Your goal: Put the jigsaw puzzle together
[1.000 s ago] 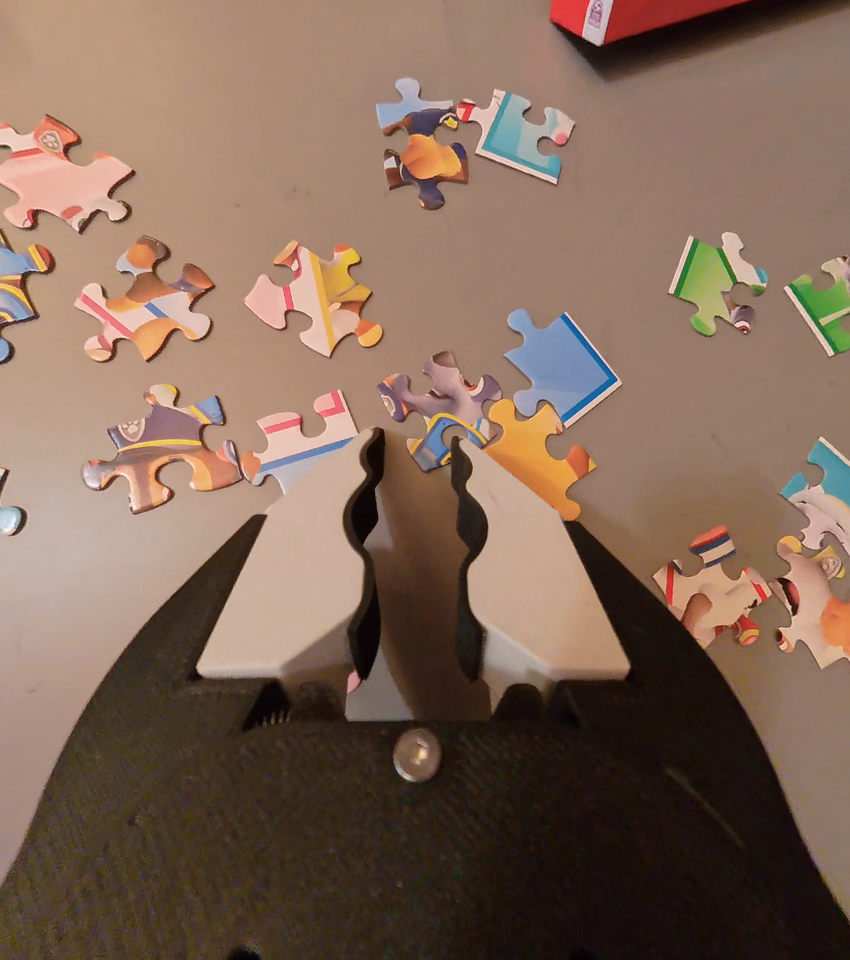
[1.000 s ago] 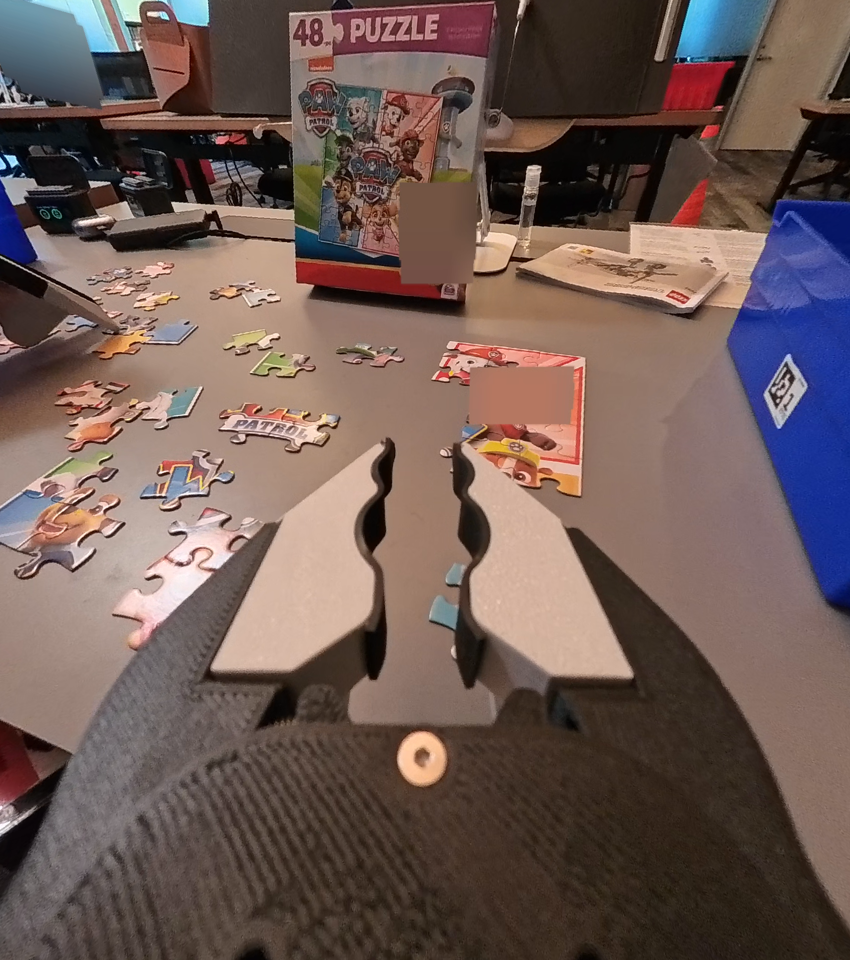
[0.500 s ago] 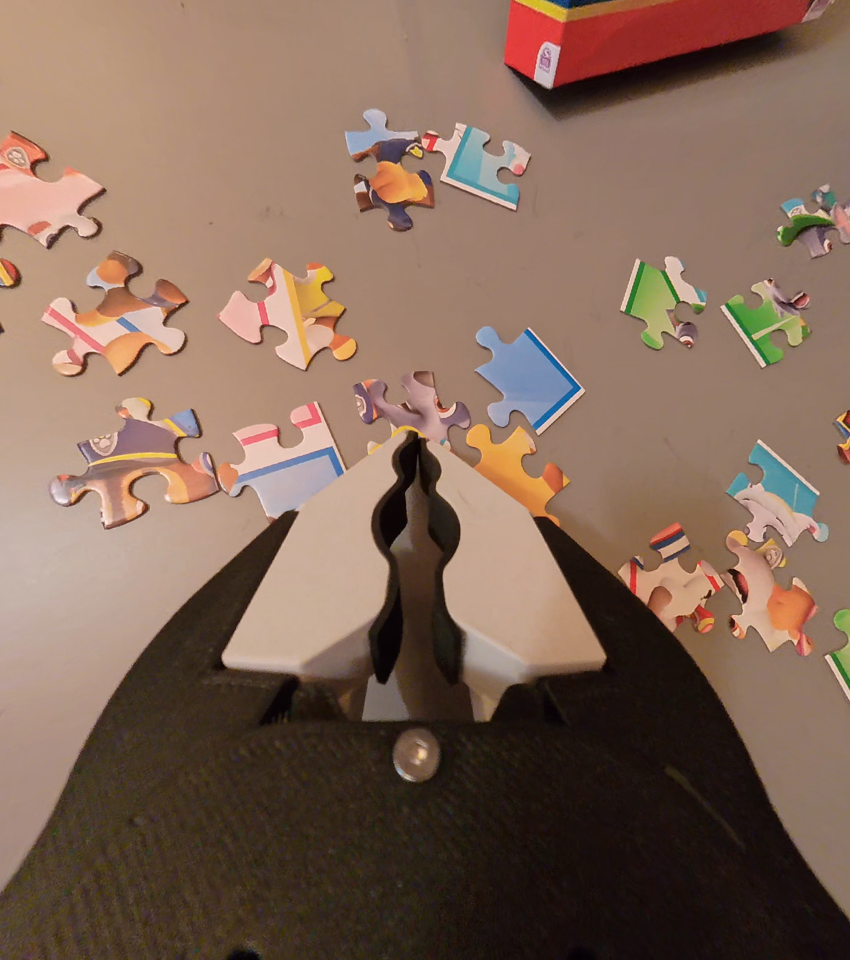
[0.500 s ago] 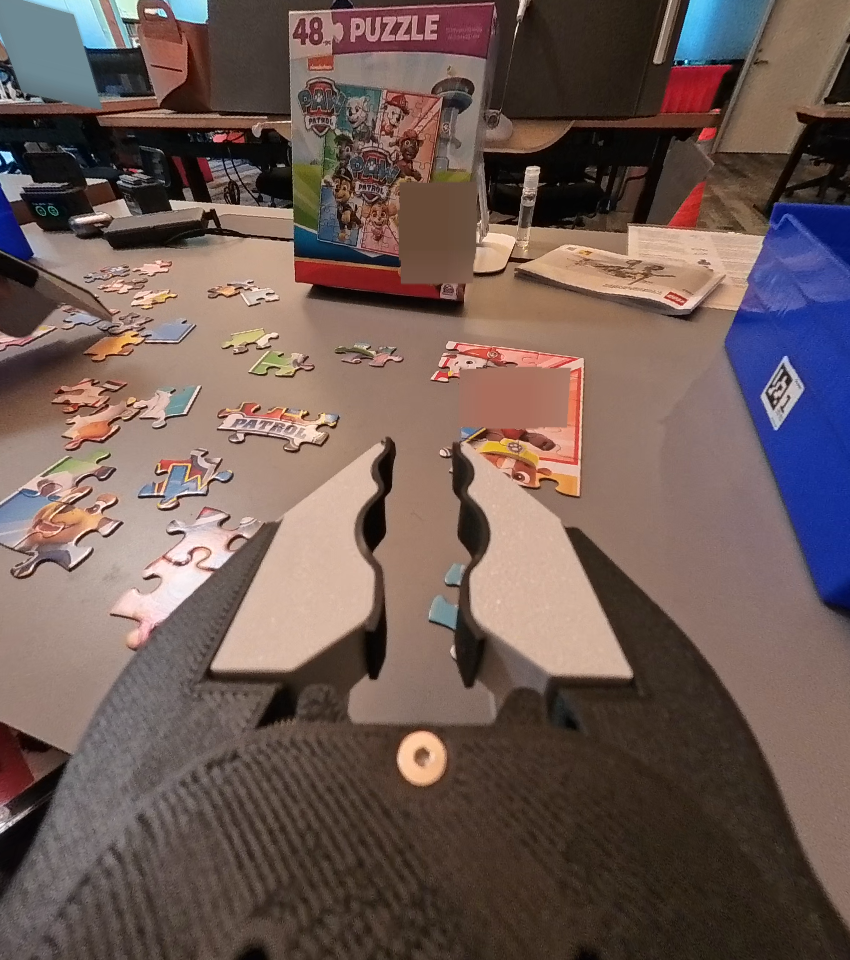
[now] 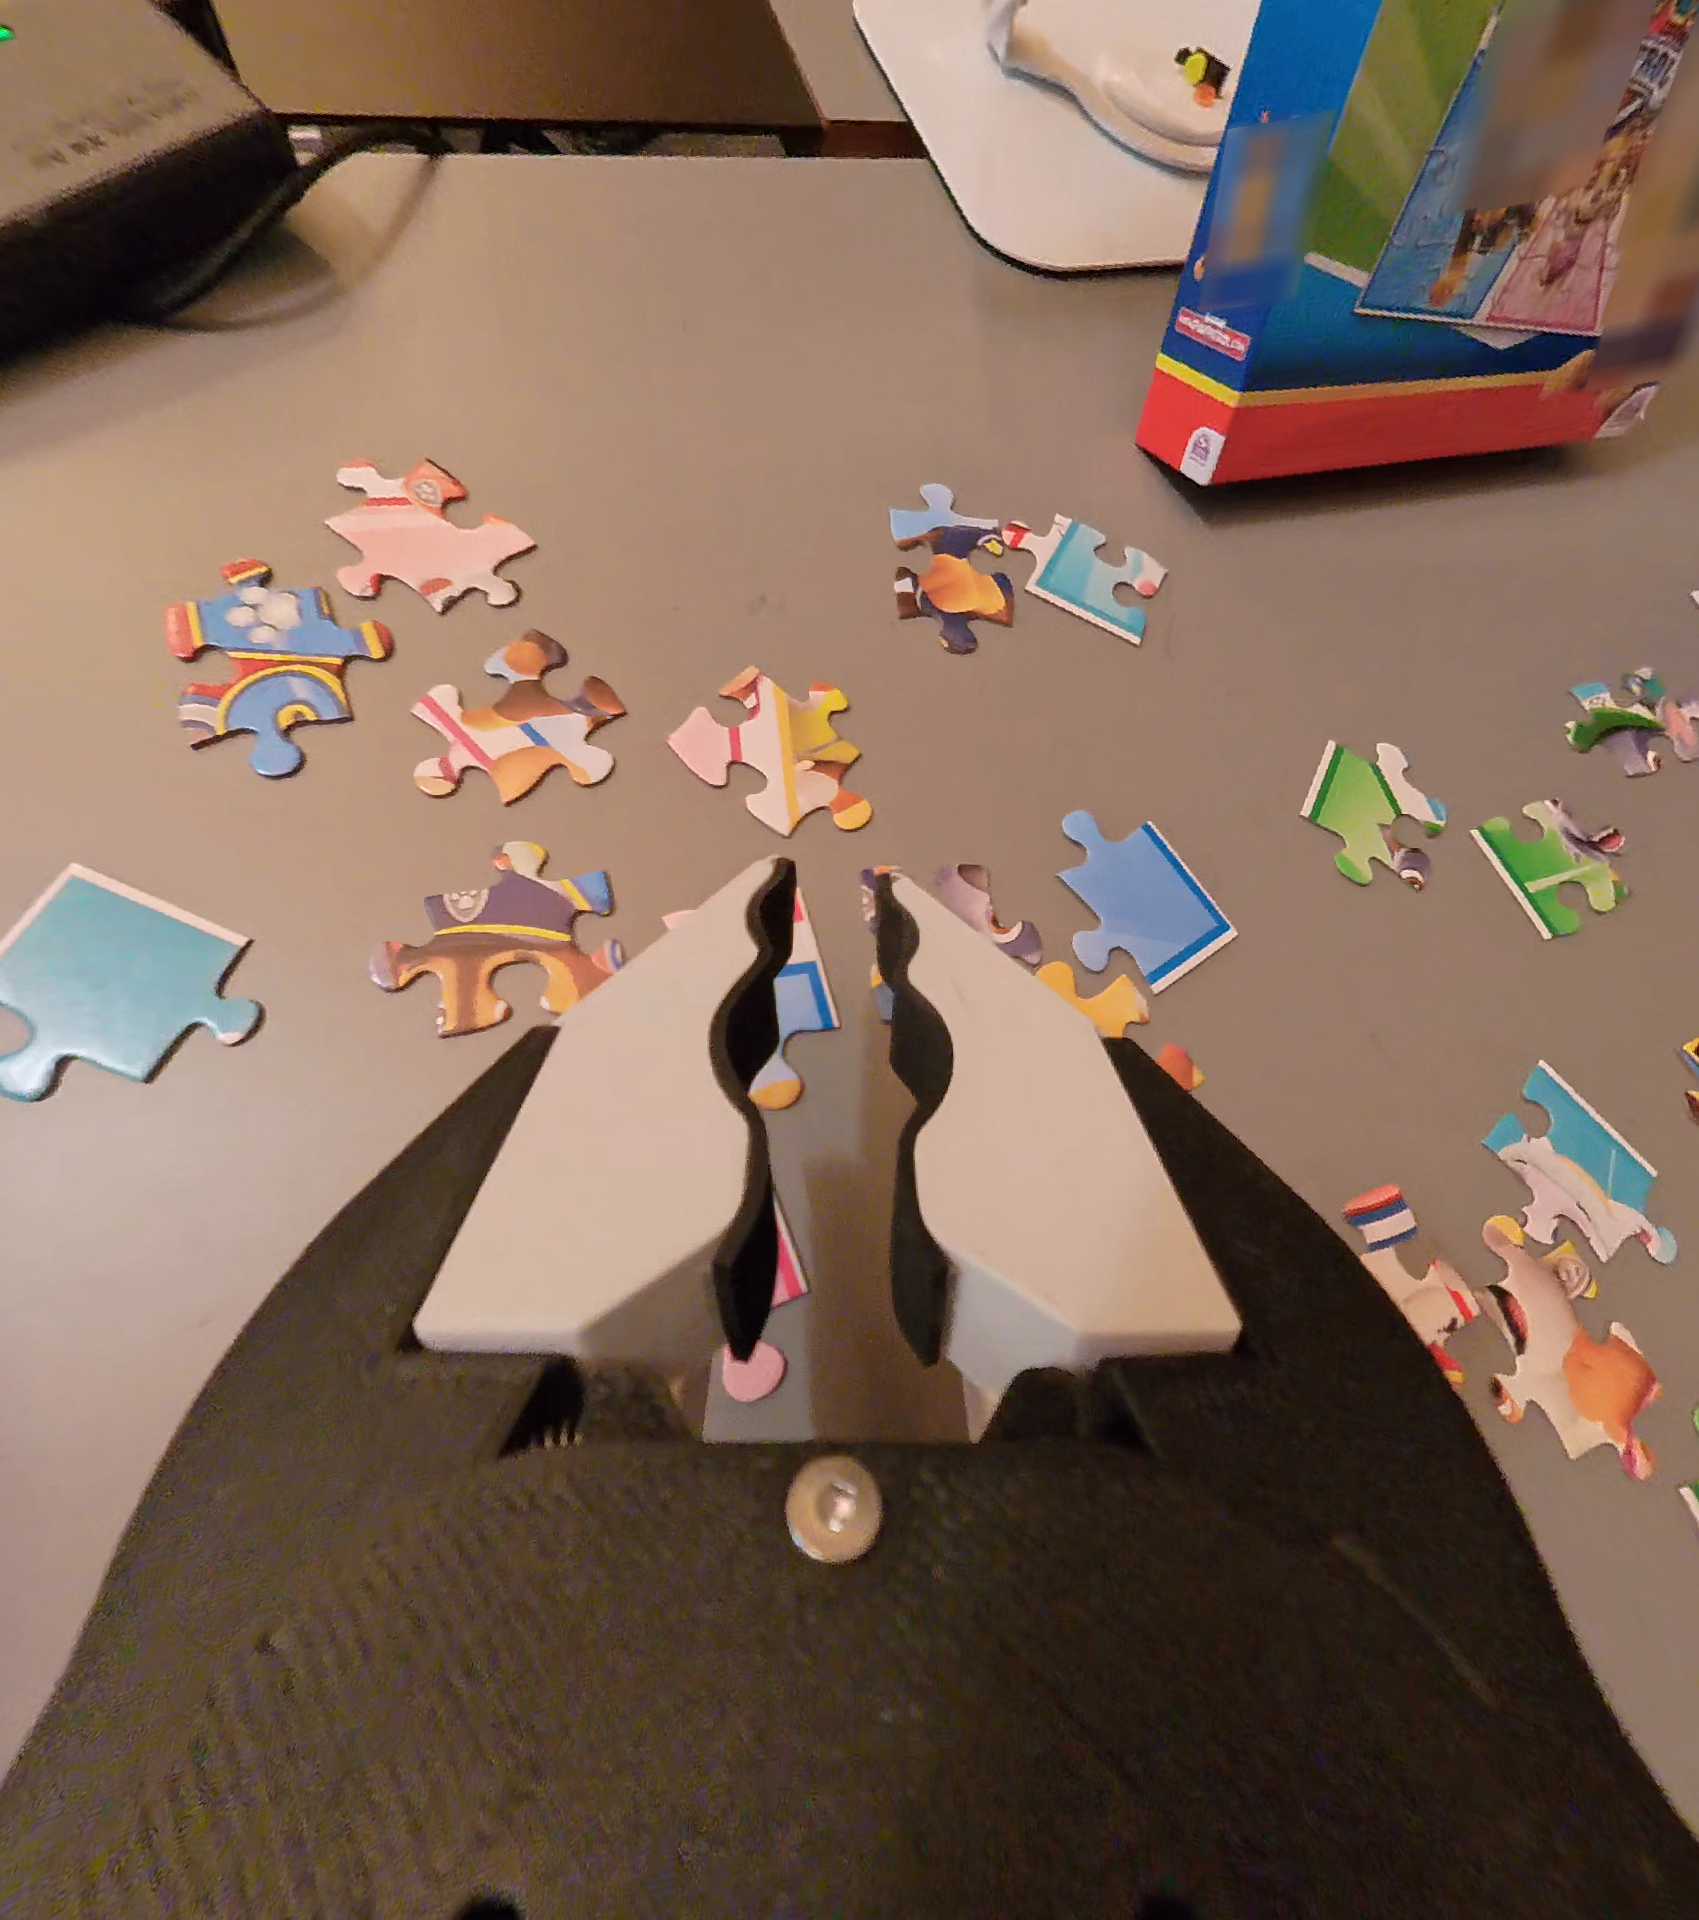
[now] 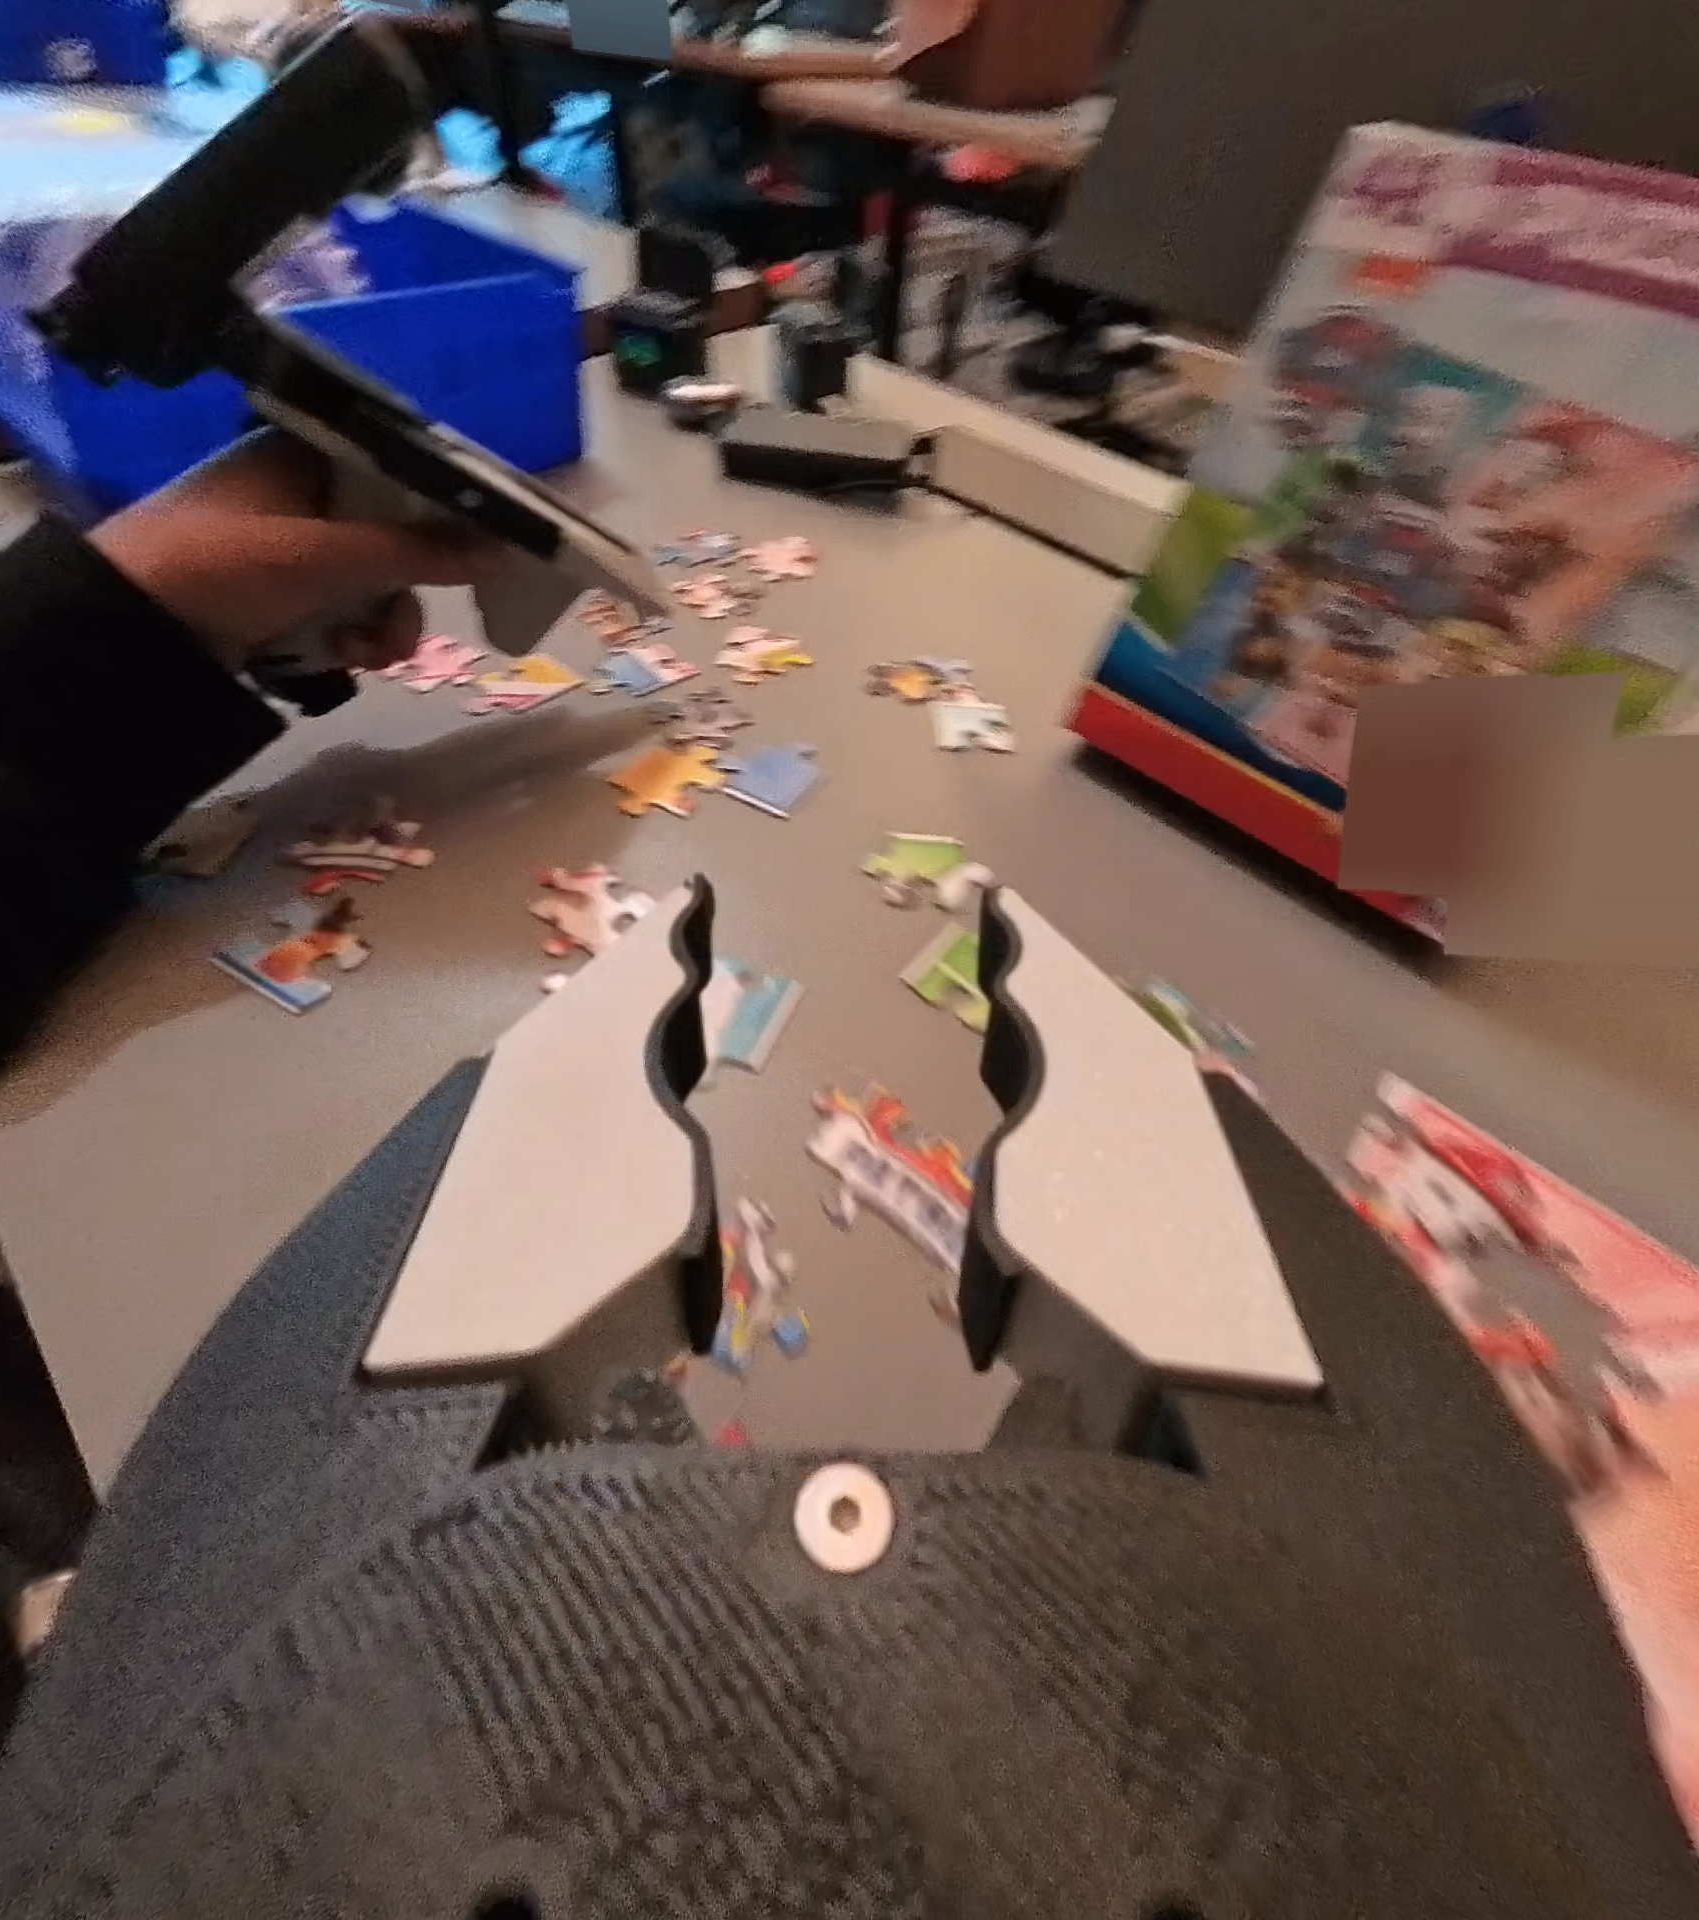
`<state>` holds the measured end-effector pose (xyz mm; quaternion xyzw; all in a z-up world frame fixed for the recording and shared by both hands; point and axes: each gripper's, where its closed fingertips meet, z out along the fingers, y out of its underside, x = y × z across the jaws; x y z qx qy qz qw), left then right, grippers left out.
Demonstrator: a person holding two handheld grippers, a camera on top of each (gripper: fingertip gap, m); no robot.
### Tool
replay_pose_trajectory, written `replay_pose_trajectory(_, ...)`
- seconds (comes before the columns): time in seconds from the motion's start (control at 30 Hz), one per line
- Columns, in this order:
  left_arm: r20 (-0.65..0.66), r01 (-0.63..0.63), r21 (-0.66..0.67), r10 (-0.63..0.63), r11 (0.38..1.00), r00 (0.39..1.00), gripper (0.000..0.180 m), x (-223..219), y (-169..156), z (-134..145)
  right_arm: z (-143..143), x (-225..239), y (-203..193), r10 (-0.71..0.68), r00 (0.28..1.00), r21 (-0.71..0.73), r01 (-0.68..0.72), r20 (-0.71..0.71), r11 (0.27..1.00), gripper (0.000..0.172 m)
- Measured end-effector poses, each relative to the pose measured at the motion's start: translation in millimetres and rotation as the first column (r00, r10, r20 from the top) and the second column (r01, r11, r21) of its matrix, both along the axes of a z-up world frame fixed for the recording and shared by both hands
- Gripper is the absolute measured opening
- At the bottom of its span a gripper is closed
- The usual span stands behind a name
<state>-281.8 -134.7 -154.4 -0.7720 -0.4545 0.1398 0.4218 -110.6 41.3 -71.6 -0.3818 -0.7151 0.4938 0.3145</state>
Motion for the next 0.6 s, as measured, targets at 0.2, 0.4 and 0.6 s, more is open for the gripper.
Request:
replay_pose_trajectory(0.2,-0.032,-0.034,0.047,0.035,0.998,0.999,0.014,-6.1,-13.5,9.3,-33.2,-80.6,-94.7,0.331,0.922,0.094,-0.355,0.201,0.93,0.044)
replay_pose_trajectory(0.4,-0.034,-0.071,0.022,0.072,0.997,0.997,0.014,-13.9,-31.5,2.2,-66.1,-137.3,-153.8,0.431,0.837,0.145,-0.498,0.336,0.855,0.044)
replay_pose_trajectory(0.6,-0.046,-0.045,0.028,0.046,0.999,0.998,0.015,-12.4,-25.1,6.3,-111.7,-152.8,-158.7,0.388,0.808,0.235,-0.523,0.444,0.82,0.058)
